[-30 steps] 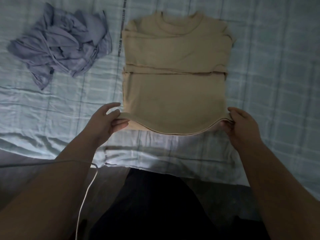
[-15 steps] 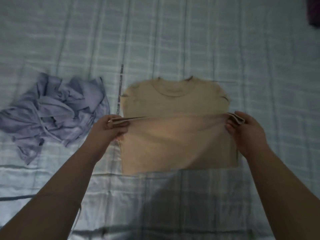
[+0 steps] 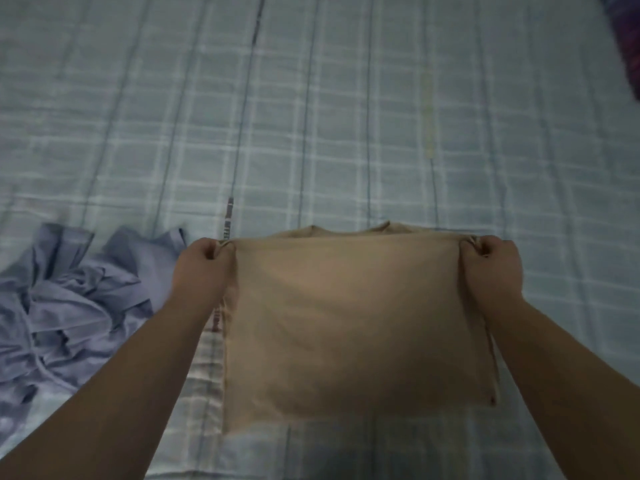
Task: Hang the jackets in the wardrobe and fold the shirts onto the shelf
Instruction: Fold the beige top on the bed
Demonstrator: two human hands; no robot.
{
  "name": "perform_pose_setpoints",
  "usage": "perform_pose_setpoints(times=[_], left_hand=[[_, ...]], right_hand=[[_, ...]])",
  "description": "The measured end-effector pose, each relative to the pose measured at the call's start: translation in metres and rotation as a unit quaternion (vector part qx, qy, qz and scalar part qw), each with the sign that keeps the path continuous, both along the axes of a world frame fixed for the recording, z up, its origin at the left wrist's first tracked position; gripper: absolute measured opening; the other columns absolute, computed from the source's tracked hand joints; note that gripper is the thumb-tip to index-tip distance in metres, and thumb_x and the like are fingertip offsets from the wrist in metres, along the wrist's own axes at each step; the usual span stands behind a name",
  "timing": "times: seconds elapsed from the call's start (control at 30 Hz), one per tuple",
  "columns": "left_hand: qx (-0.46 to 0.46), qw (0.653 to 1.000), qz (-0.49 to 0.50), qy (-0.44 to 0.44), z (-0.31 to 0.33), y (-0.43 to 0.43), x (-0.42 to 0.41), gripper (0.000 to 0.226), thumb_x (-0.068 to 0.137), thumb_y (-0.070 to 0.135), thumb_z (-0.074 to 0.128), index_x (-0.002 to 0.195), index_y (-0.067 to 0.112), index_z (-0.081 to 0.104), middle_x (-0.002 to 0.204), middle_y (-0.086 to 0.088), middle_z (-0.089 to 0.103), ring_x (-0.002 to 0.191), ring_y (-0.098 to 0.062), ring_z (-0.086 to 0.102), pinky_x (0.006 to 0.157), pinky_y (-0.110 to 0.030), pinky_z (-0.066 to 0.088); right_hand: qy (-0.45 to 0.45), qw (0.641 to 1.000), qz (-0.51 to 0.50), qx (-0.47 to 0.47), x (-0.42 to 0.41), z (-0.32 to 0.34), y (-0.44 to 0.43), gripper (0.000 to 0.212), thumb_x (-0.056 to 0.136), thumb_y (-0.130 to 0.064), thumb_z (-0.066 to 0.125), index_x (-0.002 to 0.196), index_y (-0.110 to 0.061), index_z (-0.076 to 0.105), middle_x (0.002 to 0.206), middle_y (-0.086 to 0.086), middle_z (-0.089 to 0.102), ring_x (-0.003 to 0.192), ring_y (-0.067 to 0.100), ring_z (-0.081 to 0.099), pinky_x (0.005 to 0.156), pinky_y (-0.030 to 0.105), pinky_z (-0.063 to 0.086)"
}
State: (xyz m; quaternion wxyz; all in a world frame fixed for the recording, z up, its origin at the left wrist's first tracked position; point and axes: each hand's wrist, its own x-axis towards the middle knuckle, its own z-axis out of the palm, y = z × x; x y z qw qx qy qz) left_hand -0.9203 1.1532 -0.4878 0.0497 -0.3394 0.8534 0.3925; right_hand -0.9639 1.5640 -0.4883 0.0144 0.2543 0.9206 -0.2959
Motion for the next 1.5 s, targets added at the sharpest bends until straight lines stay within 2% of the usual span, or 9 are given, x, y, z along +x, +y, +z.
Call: perform_pose_setpoints(times=[0.17,0.4,0.5,0.63,0.77,0.83,0.93,1.17,1.5], left_hand=[[-0.056,0.998,-0.010,-0.007,-0.017,0.007,-0.023,0.029,0.096,0.027,0.051,0.084,0.000,0.052,0.072,-0.019,0.058,0.069,-0.035,0.056,0.064,-0.041,0.042],[-0.131,0.991,-0.019,0.030,-0.041,0.010,-0.029,0.015,0.097,0.032,0.050,0.094,0.018,0.048,0.080,-0.006,0.060,0.075,-0.025,0.054,0.069,-0.033,0.040],[-0.190,0.981,-0.027,0.024,-0.044,0.013,-0.025,0.021,0.094,0.033,0.054,0.109,0.020,0.049,0.105,-0.012,0.060,0.097,-0.035,0.057,0.077,-0.044,0.046],[-0.311,0.942,-0.065,0.105,-0.033,0.023,-0.016,0.044,0.086,0.018,0.057,0.129,0.010,0.051,0.131,-0.023,0.048,0.116,-0.042,0.046,0.097,-0.047,0.036],[-0.252,0.913,-0.277,0.159,-0.026,0.043,-0.007,0.045,0.081,0.019,0.050,0.123,0.006,0.058,0.133,-0.020,0.055,0.128,-0.044,0.045,0.110,-0.051,0.030],[-0.249,0.889,-0.372,0.092,-0.026,0.062,-0.002,0.051,0.091,0.035,0.047,0.139,0.019,0.051,0.152,-0.012,0.042,0.144,-0.039,0.028,0.117,-0.057,0.020],[-0.259,0.848,-0.460,0.033,-0.032,0.092,-0.003,0.062,0.097,0.057,0.029,0.155,0.033,0.025,0.165,-0.006,0.018,0.152,-0.032,0.005,0.118,-0.063,0.005],[-0.321,0.821,-0.471,-0.040,-0.061,0.110,-0.016,0.070,0.093,0.071,0.012,0.155,0.044,-0.002,0.167,0.004,-0.002,0.152,-0.031,-0.010,0.106,-0.077,-0.001],[-0.266,0.854,-0.448,-0.022,-0.036,0.096,0.008,0.066,0.097,0.059,0.024,0.157,0.035,0.012,0.166,-0.003,0.007,0.153,-0.027,-0.004,0.113,-0.070,0.001]], right_hand=[[-0.018,1.000,-0.005,0.009,-0.023,-0.011,-0.005,0.025,0.100,-0.032,0.046,0.088,-0.010,0.049,0.082,0.011,0.054,0.080,0.031,0.050,0.072,0.036,0.034],[-0.033,0.988,0.066,0.134,-0.038,-0.032,-0.002,0.032,0.102,-0.044,0.038,0.097,-0.015,0.051,0.091,0.021,0.064,0.087,0.043,0.061,0.074,0.042,0.040],[-0.029,0.980,0.068,0.183,-0.039,-0.041,-0.003,0.031,0.101,-0.044,0.040,0.099,-0.015,0.052,0.092,0.023,0.065,0.087,0.044,0.061,0.078,0.045,0.042],[0.028,0.987,0.027,0.155,-0.034,-0.031,-0.010,0.031,0.095,-0.038,0.051,0.111,-0.012,0.054,0.107,0.020,0.062,0.103,0.042,0.055,0.089,0.048,0.041],[0.136,0.947,0.222,0.190,-0.008,-0.012,-0.032,0.040,0.089,-0.022,0.054,0.128,-0.014,0.051,0.134,0.018,0.052,0.123,0.039,0.044,0.104,0.051,0.031],[0.074,0.904,0.357,0.222,0.003,-0.012,-0.051,0.051,0.092,-0.033,0.049,0.142,-0.020,0.045,0.151,0.015,0.041,0.138,0.037,0.036,0.113,0.055,0.025],[-0.015,0.875,0.430,0.220,0.015,-0.027,-0.085,0.061,0.096,-0.047,0.037,0.153,-0.027,0.031,0.161,0.007,0.028,0.149,0.030,0.024,0.116,0.062,0.018],[-0.048,0.859,0.434,0.267,0.006,-0.060,-0.100,0.067,0.092,-0.060,0.036,0.154,-0.037,0.024,0.164,-0.001,0.020,0.153,0.027,0.008,0.113,0.071,0.009],[-0.037,0.897,0.392,0.202,0.015,-0.033,-0.074,0.062,0.096,-0.047,0.030,0.155,-0.027,0.027,0.163,0.009,0.022,0.149,0.033,0.022,0.119,0.057,0.016]])
